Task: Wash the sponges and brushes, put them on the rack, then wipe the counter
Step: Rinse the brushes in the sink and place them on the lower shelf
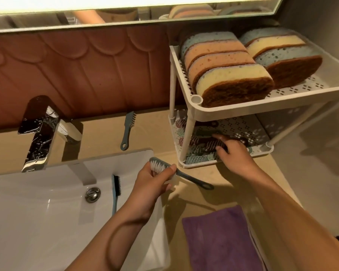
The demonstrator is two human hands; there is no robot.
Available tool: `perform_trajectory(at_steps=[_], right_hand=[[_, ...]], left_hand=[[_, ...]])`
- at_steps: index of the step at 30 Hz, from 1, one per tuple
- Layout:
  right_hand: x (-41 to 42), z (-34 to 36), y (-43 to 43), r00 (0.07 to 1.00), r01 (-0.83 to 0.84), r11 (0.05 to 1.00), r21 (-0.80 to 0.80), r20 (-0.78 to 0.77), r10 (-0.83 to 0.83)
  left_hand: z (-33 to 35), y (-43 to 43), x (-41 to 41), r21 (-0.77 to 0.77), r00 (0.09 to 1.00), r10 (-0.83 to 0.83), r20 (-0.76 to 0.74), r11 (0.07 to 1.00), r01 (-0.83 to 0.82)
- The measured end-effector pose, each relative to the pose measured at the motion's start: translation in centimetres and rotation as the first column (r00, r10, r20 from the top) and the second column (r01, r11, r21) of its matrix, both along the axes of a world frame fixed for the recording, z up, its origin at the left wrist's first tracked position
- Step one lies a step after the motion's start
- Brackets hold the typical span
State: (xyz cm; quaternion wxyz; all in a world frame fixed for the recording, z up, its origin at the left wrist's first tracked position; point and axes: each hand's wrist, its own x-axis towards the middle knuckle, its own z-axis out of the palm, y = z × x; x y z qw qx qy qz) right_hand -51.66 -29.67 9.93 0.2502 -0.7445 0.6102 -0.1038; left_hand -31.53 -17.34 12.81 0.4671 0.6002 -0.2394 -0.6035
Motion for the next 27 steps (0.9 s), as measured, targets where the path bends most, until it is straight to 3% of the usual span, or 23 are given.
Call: perform_trajectory(at_steps=[4, 10, 14, 16, 18, 21, 23, 27], right_hand=[[2.3, 3.3, 4.9, 0.964, -0.105, 0.994, 0.026, 0.248, 0.096], [3.6, 5.5, 9.3, 0.974, -0.220, 0.966, -0.133, 0.015, 0.224], [3.8, 4.0, 10.3, 0.980, -0.193, 0.958, -0.212, 0.001, 0.197], [3.4, 3.0, 10.1, 0.988, -0.143, 0.961, -0.239, 0.018, 0.152], [2.9, 2.6, 9.6, 0.994, -0.088, 0.961, -0.263, 0.045, 0.104], [1.4, 2.1, 8.4, 0.997, -0.028, 0.983, -0.182, 0.069, 0.041], [0.3, 1.9, 7.6, 0.997, 0.014, 0.992, -0.127, 0.077, -0.004], [-1.7, 1.1, 5.7, 0.995, 0.066, 0.987, -0.144, 0.080, -0.055]], left_hand=[[0.7, -0.2, -1.4, 0.024, 0.988, 0.042, -0.150, 0.999, -0.039], [0.4, -0.6, -3.2, 0.093, 0.969, 0.131, -0.210, 0.989, -0.114], [0.3, -0.9, -4.1, 0.137, 0.952, 0.139, -0.272, 0.985, -0.105], [0.8, -0.8, -4.4, 0.116, 0.966, 0.068, -0.251, 0.992, -0.040], [1.1, -0.8, -4.5, 0.107, 0.992, -0.027, -0.125, 0.993, 0.041], [0.7, -1.4, -4.3, 0.016, 0.977, -0.009, 0.215, 1.000, 0.006], [0.6, -2.2, -4.0, -0.109, 0.919, 0.030, 0.392, 0.994, 0.014], [-0.8, -4.8, -3.9, -0.364, 0.767, 0.079, 0.637, 0.908, 0.209]])
